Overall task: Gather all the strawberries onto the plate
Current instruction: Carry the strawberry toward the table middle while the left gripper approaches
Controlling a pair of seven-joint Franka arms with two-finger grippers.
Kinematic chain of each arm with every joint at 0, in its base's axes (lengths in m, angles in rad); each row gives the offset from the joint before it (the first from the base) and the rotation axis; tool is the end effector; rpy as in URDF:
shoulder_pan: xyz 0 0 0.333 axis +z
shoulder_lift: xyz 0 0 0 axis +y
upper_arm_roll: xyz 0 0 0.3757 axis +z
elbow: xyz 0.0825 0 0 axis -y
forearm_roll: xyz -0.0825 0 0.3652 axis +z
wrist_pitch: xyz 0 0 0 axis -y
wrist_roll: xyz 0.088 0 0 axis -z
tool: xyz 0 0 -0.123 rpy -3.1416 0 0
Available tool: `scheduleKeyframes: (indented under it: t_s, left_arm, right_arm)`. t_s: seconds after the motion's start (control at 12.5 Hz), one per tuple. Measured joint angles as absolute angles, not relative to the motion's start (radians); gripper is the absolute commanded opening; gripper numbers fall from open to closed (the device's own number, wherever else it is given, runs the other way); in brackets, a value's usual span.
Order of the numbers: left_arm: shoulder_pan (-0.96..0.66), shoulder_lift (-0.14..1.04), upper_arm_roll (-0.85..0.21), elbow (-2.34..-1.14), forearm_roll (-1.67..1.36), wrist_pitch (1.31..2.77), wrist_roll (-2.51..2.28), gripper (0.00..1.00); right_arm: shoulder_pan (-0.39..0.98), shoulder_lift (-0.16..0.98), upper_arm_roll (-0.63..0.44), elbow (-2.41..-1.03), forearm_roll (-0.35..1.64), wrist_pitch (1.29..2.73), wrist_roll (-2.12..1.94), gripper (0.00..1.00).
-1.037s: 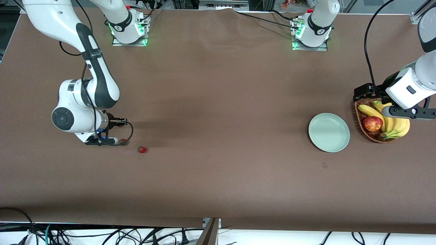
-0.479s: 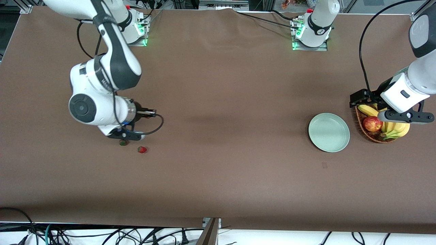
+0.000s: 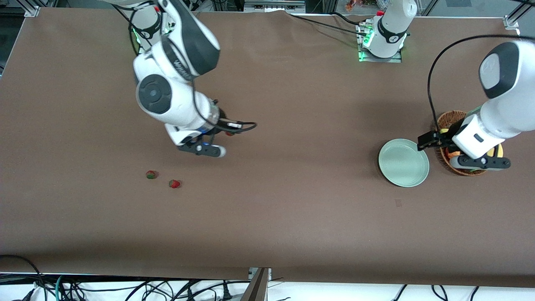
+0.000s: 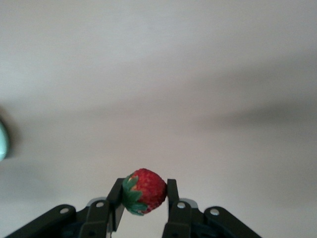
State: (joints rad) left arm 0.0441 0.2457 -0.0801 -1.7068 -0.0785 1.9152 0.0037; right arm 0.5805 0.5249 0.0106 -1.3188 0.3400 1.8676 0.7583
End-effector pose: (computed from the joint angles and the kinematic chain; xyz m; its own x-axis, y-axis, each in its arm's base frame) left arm 0.6239 -0.0246 0.4925 0.9992 -0.0115 -0.0377 -0.0080 -0.9957 0.0923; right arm 0.5867 0.4285 0.4822 0.9484 -0.2293 -0.2190 -0.2804 -0.9289 -0.2418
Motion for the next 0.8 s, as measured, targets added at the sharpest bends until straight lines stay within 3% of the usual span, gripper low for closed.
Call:
scheduleKeyframes:
  t_s: [0.4,0.8]
  left_arm:
    - [0.025,0.378,-0.092,-1.726,-0.097,2.072,0.004,1.00]
    - [-0.019,0.456,-0.095,-1.731,-0.097,2.138,-0.034,1.00]
  right_arm:
    - [0.826,0.642,0.011,-1.313,0.274,2.177,1.077,0.24]
    - [0.958,0.794,0.008,-1.272,0.169,2.443,1.394,0.26]
